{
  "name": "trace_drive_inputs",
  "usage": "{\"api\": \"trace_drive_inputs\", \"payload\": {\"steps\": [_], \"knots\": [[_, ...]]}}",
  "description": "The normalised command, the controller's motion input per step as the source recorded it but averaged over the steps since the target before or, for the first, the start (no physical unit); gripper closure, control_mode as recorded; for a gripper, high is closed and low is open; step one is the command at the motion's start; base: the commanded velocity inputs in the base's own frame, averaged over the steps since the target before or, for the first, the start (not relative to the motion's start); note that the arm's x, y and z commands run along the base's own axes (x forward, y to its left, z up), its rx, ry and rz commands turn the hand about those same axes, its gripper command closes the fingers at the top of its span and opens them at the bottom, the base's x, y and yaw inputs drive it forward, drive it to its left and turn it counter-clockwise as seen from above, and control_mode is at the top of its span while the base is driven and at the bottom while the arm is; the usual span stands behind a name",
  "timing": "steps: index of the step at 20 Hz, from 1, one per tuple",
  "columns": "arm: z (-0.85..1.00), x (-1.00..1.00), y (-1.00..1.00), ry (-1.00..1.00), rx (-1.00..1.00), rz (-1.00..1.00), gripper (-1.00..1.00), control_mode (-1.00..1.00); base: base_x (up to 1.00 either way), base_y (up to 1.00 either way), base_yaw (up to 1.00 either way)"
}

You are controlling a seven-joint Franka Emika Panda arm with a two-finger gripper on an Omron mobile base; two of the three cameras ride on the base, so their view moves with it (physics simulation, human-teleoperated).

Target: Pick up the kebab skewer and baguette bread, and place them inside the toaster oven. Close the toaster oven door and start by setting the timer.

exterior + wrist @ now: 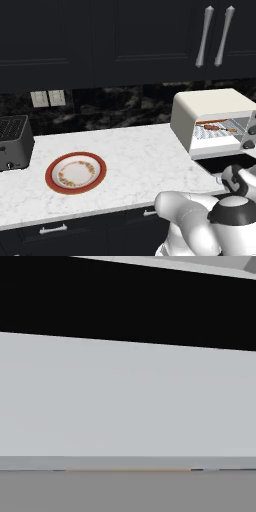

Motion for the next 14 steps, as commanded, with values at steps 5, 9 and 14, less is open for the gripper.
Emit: {"api": "trace_drive_inputs", "payload": {"steps": [5,9,14], "knots": [[0.47,0.66,0.26,0.00,0.07,0.00,-1.00,-1.00,0.00,0.00,0.00],[0.53,0.81,0.26,0.00,0.04,0.00,-1.00,-1.00,0.00,0.00,0.00],[0.49,0.84,0.29,0.00,0.00,0.00,-1.00,-1.00,0.00,0.00,0.00]]}}
